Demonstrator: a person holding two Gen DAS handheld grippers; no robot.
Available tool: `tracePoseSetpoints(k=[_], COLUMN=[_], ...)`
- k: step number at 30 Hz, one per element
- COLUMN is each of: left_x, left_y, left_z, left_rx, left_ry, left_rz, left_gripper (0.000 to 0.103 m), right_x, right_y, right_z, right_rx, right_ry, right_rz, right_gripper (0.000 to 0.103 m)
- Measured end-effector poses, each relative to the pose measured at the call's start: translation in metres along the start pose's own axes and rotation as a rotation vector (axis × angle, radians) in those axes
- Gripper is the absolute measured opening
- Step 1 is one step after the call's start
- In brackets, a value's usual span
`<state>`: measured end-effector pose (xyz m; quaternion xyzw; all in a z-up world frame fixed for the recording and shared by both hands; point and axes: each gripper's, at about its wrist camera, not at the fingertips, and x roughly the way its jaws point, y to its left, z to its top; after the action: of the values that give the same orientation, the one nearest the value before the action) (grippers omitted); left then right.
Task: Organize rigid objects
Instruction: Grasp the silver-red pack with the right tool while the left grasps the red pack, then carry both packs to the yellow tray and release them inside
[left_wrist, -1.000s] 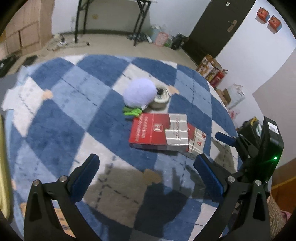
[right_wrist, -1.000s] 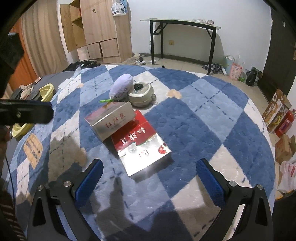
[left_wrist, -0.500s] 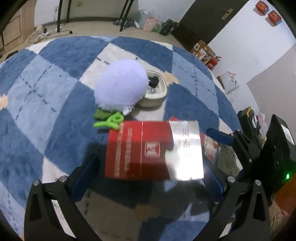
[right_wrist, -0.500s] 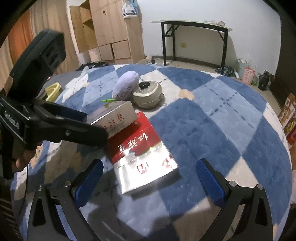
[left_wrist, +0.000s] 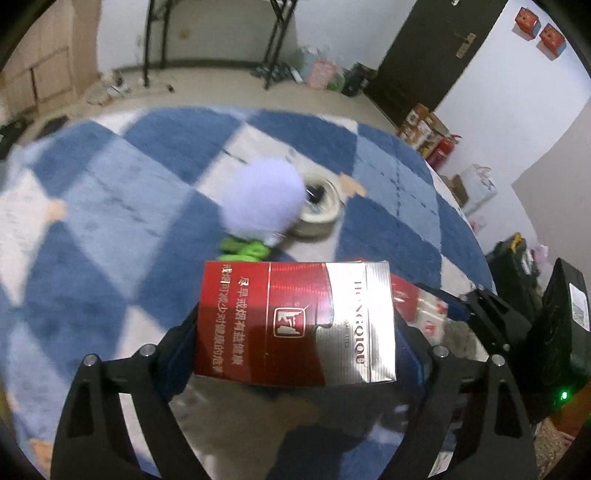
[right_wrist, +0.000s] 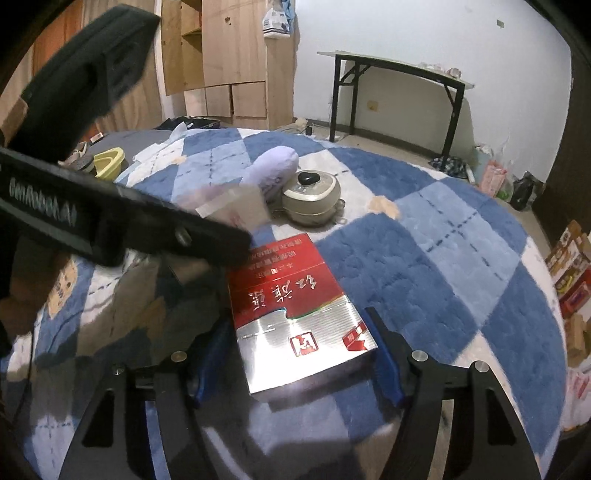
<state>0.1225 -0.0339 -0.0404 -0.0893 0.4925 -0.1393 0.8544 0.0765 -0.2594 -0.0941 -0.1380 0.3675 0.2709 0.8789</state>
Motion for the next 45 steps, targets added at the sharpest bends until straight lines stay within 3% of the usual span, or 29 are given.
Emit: tracePoseSetpoints(k=[8,12,20,25,31,33,45], left_x=[-0.102,-0.145,-0.210,-0.213,-0.197,-0.187,-0.159], left_y=[0.067,0.136,0.249,0.310,0.363,0.372,0.401], left_z=[0.003,0.000,-0.018,-0.036,-0.062,-0.068,-0.074], left_rx=[0.008,-0.087,-0.216,-0.292,-0.389,-0.402,-0.488], left_ry=[-0.134,-0.170,-0.238,-0.208,-0.140,-0.108,-0.102], left_rz=[0.202,0.292,0.492,0.569,0.580,0.576,0.529], left_gripper=[0.089,0.089,0.089,0.089,0.089,0.089,0.089], right_x=[-0.054,-0.064,-0.027,0.011,0.056,0.070,0.128], right_y=[0.012,0.052,0.202,0.290,0.358,0.369,0.411], right_z=[0.024,0.054,0.113,0.134,0.140,0.139,0.162], right_rx=[0.028,-0.012,-0.197,-0.353,-0.521,-0.545,-0.589], right_ry=[-0.088,-0.141,-0.169,-0.130,-0.042,-0.010,0.083], right_rz=[0.001,0.056,0.279,0.372,0.413,0.417,0.386], right_gripper=[0.063,0.062,0.060,0.059,0.059,0.059,0.059])
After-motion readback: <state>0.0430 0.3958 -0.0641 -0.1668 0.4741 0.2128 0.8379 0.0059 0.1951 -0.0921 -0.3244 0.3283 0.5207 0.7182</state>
